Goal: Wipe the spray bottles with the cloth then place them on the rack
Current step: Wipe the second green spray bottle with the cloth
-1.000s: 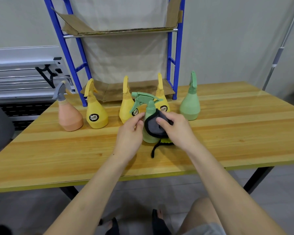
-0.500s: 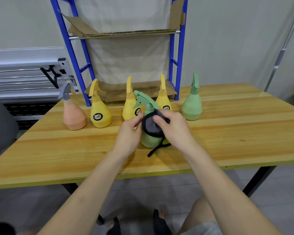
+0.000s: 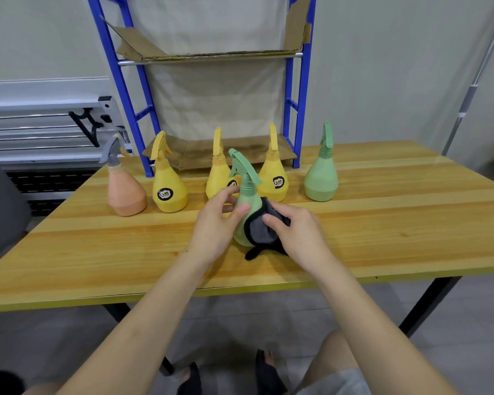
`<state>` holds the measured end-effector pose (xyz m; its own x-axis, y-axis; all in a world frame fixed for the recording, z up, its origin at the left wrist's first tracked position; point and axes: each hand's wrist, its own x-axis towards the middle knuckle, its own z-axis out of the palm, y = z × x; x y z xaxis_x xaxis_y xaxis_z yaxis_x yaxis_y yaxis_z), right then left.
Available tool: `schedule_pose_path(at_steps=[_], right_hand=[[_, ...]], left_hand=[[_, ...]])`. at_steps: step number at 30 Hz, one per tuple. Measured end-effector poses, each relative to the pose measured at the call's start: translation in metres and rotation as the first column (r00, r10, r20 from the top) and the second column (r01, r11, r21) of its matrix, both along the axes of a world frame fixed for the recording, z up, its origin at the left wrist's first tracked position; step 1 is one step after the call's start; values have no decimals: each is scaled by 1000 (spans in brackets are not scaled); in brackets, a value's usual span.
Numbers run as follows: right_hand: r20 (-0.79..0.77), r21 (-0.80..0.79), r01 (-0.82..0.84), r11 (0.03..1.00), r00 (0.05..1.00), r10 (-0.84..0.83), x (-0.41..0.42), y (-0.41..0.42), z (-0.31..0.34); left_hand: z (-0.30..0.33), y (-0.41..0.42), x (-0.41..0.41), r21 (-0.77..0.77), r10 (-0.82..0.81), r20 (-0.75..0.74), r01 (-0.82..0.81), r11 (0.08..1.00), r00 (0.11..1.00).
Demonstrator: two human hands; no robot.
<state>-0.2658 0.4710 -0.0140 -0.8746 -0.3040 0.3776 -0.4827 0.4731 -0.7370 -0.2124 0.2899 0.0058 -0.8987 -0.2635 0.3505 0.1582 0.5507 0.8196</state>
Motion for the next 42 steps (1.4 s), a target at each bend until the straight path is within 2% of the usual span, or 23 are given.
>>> schedule_pose_path(at_steps=[3, 8, 10, 13, 15, 19, 22, 24, 28, 30, 34, 36, 40, 42], right_hand=[[-32, -62, -4, 998, 1000, 2, 0, -12, 13], [-31, -51, -31, 998, 999, 29, 2, -11, 13], [-19, 1, -6, 1000, 1000, 6, 8, -5, 1], [-15, 97, 15, 995, 1000, -14, 11, 2, -12], [-12, 103, 16, 995, 1000, -15, 10, 2, -14], [-4, 44, -4, 999, 1000, 4, 5, -3, -3], [-21, -52, -32, 998, 999, 31, 0, -13, 15], [-35, -63, -40, 997, 999, 37, -1, -18, 23], [-8, -2, -26, 1000, 1000, 26, 5, -13, 7], [10, 87, 6, 996, 1000, -7, 8, -6, -6], [-41, 178, 54, 983, 998, -47, 15, -4, -14], [-35, 134, 66, 989, 997, -62, 16, -9, -11], [-14, -38, 74, 997, 997, -74, 15, -21, 2], [-10, -100, 68, 993, 998, -69, 13, -26, 12]], left_hand=[[1, 1, 0, -11, -15, 3, 15, 1000, 1000], [2, -9, -2, -149, -15, 8, 16, 989, 1000], [3, -10, -3, -181, 6, 35, 0, 984, 999], [2, -9, 1, -147, -10, 55, 18, 989, 998], [2, -9, 3, -141, -25, 44, 31, 989, 999], [5, -5, 6, -147, 19, 18, -16, 989, 1000], [5, -2, 6, -96, 25, -2, -26, 995, 1000], [6, -2, 6, -80, 12, -11, -13, 997, 1000], [7, -10, 7, -72, -34, -7, 33, 997, 999], [7, -14, 7, -56, -47, 9, 48, 997, 999], [8, -15, 9, 22, -102, 17, 102, 995, 995], [8, -15, 11, 24, -103, 15, 102, 994, 995], [3, -16, 6, -120, -5, -6, 4, 993, 1000], [3, -14, 4, -123, -15, -16, 13, 992, 1000]])
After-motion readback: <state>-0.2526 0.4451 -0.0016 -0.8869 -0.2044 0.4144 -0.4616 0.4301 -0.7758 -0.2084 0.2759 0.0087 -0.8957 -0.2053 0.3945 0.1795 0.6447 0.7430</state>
